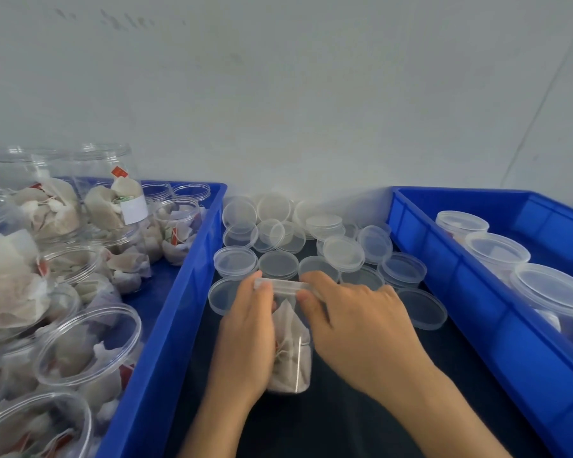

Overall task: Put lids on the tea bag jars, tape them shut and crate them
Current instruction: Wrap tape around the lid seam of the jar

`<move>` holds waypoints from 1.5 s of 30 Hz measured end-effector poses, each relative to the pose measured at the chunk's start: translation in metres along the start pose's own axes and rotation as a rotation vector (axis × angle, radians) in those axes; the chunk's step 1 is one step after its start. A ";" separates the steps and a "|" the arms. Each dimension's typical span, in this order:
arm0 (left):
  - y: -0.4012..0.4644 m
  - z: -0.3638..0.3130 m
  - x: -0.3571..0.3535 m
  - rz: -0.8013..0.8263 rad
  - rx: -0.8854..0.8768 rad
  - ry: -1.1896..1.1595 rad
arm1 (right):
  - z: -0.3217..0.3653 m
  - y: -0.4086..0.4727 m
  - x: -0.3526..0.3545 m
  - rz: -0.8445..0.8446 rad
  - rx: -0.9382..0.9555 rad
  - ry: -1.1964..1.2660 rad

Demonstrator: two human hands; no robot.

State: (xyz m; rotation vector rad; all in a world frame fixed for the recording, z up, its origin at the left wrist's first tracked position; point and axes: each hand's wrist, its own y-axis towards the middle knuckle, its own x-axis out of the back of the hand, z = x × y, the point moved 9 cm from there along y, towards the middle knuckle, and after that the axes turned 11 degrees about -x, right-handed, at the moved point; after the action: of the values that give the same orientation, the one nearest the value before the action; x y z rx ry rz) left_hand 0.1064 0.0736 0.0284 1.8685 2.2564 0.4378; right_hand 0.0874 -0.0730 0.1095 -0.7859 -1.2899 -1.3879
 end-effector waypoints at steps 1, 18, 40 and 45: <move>-0.001 -0.001 -0.002 -0.003 0.013 -0.011 | 0.003 -0.002 0.000 -0.019 0.009 -0.008; 0.006 -0.002 0.015 -0.116 -0.029 0.027 | -0.025 0.008 -0.012 0.044 0.025 0.396; 0.007 -0.004 0.012 -0.033 -0.026 -0.115 | -0.042 0.033 -0.029 0.297 -0.054 0.466; 0.008 -0.001 0.014 -0.045 0.010 -0.113 | -0.036 0.034 -0.033 0.356 -0.066 0.440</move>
State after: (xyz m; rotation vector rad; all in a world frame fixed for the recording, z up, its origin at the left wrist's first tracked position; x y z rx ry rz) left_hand 0.1105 0.0890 0.0327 1.7952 2.2261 0.3071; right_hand 0.1339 -0.0955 0.0806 -0.6673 -0.7272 -1.2286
